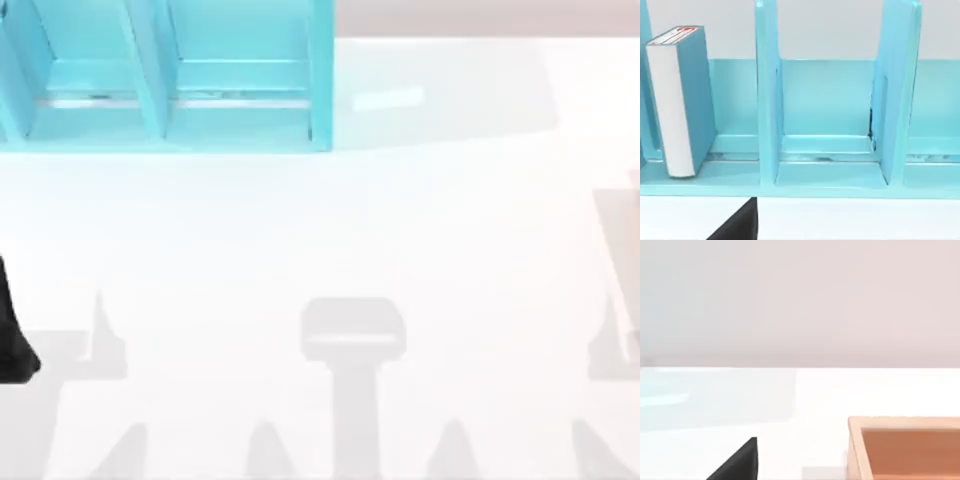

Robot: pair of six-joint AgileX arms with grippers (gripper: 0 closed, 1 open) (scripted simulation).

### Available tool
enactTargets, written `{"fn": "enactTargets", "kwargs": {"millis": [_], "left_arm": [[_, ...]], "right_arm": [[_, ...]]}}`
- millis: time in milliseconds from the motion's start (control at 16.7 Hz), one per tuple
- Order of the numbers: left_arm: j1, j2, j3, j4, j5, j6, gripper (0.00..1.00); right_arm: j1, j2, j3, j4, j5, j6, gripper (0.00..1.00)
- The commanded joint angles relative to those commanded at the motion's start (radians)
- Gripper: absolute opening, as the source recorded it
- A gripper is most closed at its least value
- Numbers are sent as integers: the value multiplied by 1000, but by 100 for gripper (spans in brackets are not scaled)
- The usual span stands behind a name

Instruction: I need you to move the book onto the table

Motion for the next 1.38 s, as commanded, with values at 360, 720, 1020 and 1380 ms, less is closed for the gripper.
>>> {"fn": "enactTargets", "kwargs": {"millis": [360, 720, 1020, 1380], "left_arm": [[29, 104, 70, 82, 40, 3, 100], [149, 572, 288, 344, 177, 22, 100], [283, 1138, 494, 598, 321, 45, 100], [432, 1786, 735, 893, 483, 70, 100]], "right_arm": [[0, 0, 0, 0, 0, 0, 100], [0, 0, 0, 0, 0, 0, 100], [0, 0, 0, 0, 0, 0, 100], [0, 0, 0, 0, 0, 0, 100]]}}
